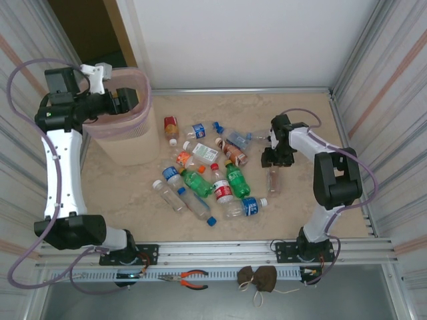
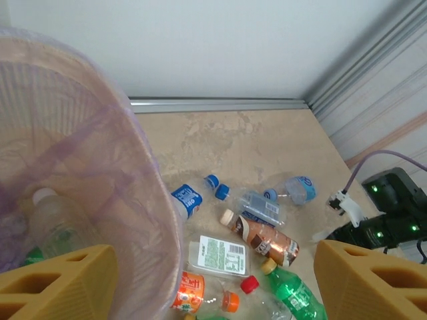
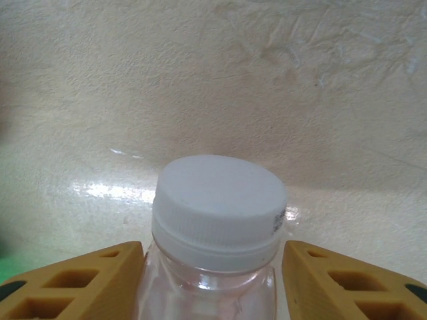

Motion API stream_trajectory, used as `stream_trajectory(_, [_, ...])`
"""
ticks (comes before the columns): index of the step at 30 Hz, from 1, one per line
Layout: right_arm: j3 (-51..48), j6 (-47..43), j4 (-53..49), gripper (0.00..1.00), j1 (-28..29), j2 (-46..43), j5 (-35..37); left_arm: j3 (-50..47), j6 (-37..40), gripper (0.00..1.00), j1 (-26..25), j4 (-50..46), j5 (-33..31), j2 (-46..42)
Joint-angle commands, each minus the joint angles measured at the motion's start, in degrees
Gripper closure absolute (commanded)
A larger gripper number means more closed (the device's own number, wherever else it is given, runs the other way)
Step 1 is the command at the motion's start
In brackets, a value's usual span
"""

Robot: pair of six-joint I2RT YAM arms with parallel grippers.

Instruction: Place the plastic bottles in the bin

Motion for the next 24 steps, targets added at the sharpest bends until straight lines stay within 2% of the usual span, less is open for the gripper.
stream_trajectory(1, [2.8,0.8,-1.9,0.4,-0.4,1.7,0.3,-2.0,-0.9,0.23,-0.7,1.3,1.7,-2.1])
stream_trajectory(12, [6.6,0.3,-2.2,0.43,-0.7,6.9,0.1,-4.1,-2.9,0.23,-2.0,2.9,2.3,-3.9])
stream_trajectory(24, [6.2,0.5,-1.5,0.55,-0.4,5.3,0.8,-4.6,-3.8,0.23,-4.9,3.9,1.9,-5.4])
